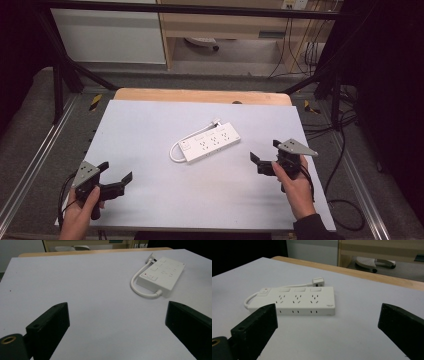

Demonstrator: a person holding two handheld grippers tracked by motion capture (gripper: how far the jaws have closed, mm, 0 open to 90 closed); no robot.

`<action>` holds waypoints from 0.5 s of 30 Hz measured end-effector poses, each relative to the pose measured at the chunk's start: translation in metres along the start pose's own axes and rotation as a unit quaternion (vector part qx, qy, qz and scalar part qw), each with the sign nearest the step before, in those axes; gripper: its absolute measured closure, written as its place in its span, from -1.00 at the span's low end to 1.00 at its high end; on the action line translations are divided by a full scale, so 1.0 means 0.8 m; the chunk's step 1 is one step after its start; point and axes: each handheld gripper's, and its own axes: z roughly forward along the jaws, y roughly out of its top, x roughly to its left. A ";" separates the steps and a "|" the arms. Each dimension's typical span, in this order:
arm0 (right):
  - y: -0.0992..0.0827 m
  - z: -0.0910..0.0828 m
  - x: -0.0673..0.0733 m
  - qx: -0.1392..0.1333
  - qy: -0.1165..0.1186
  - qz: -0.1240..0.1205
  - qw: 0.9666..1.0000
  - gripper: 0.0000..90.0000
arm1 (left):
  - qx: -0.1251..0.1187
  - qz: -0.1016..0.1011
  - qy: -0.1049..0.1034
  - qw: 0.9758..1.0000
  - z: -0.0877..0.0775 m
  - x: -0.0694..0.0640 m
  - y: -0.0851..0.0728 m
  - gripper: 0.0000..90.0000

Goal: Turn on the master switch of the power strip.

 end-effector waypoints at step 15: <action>0.037 0.040 0.009 -0.003 0.010 0.004 1.000 -0.90 | 0.000 0.000 -0.003 1.000 0.001 -0.001 0.000 -0.88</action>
